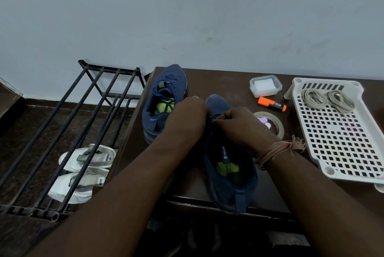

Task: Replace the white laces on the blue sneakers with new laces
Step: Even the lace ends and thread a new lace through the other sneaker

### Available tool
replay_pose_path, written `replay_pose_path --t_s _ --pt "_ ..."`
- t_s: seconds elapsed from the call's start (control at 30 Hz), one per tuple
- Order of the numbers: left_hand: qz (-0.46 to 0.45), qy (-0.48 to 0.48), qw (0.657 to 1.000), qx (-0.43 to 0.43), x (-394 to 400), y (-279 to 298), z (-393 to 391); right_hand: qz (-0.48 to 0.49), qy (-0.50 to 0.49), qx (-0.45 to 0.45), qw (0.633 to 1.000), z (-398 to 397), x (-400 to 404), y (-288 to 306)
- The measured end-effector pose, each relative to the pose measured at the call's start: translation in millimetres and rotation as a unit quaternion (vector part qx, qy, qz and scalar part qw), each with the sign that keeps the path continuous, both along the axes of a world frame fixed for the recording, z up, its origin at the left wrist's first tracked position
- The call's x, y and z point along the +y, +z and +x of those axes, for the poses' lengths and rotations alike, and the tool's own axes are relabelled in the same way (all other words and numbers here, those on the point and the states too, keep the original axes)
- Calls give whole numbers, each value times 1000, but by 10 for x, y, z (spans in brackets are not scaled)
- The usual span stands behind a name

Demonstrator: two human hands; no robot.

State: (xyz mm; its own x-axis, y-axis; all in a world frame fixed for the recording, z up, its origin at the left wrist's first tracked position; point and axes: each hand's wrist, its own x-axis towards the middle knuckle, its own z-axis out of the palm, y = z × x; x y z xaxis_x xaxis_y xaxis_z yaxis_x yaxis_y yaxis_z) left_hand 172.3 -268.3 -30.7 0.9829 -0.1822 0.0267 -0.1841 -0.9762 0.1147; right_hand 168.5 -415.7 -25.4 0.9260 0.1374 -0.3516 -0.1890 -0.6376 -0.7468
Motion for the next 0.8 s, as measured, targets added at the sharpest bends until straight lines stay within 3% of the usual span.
replay_pose_path --t_s 0.23,0.47,0.67,0.8 --pt "24 14 999 28 -18 9 -7 -3 2 -7 1000 -18 -5 2" --pt "39 -18 999 -6 -21 -14 -38 -2 -6 -21 1000 -24 25 -1" --pt "-96 25 995 3 -13 -60 -7 8 18 3 1000 -30 -14 61" --pt "-162 121 979 -17 -94 79 -181 -59 52 1 997 -14 -62 130"
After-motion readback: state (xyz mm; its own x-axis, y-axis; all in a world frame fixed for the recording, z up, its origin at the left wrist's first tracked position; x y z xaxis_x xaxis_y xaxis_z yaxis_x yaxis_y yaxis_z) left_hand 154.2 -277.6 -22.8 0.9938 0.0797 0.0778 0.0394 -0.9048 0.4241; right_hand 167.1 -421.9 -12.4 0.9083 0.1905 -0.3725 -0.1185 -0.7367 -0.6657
